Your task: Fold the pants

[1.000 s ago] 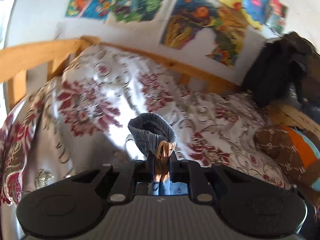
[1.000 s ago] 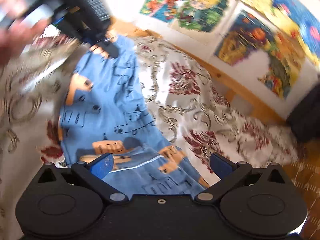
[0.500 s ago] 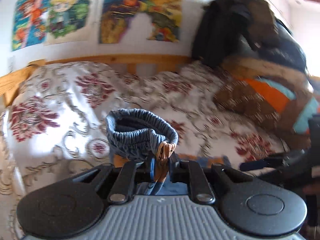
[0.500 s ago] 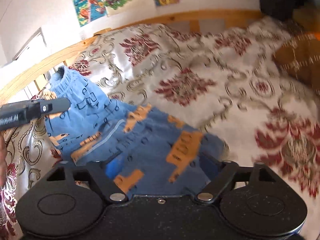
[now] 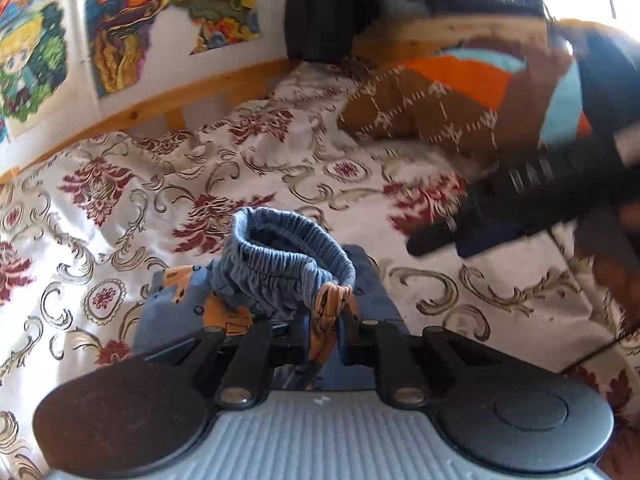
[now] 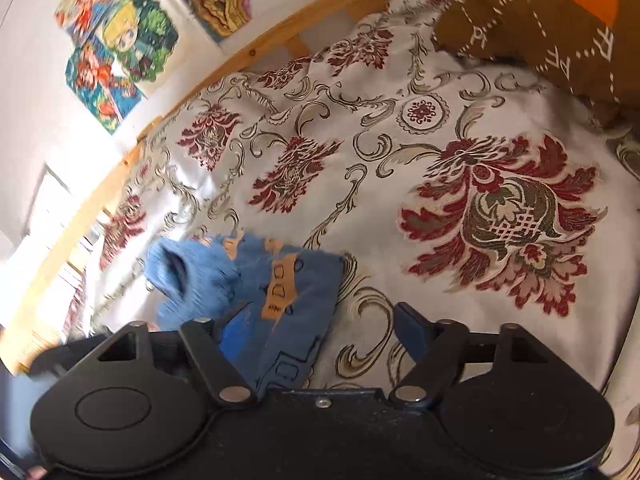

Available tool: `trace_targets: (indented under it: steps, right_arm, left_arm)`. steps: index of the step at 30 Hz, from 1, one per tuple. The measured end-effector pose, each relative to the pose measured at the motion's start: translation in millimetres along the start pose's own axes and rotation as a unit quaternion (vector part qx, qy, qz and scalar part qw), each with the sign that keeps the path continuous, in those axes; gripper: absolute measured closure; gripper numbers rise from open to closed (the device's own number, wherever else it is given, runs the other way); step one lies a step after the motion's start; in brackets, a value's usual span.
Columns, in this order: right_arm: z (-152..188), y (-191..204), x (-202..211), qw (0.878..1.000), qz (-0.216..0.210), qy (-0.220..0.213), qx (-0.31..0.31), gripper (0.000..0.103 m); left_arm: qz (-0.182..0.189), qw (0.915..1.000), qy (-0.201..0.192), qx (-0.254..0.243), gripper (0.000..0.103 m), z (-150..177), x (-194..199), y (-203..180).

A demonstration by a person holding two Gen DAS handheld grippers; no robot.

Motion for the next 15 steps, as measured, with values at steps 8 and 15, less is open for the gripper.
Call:
trace_targets:
  steps: [8, 15]
  right_arm:
    - [-5.4, 28.1, -19.6, 0.995, -0.088, 0.054, 0.011, 0.048]
    - [-2.0, 32.4, -30.3, 0.993, -0.098, 0.058, -0.004, 0.090]
  left_arm:
    - [-0.024, 0.9939, 0.023, -0.105, 0.088, 15.0, -11.0, -43.0]
    - [-0.027, 0.9955, 0.022, -0.088, 0.088, 12.5, -7.2, -43.1]
Point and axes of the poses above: each gripper's, at about its wrist camera, not at the fingertips, and x roughly against the way its jaws point, y to its left, z to its underside, the point moved 9 cm from there along -x, roughly the way its jaws point, and after that the axes turned 3 degrees about z, right-handed, at the moved point
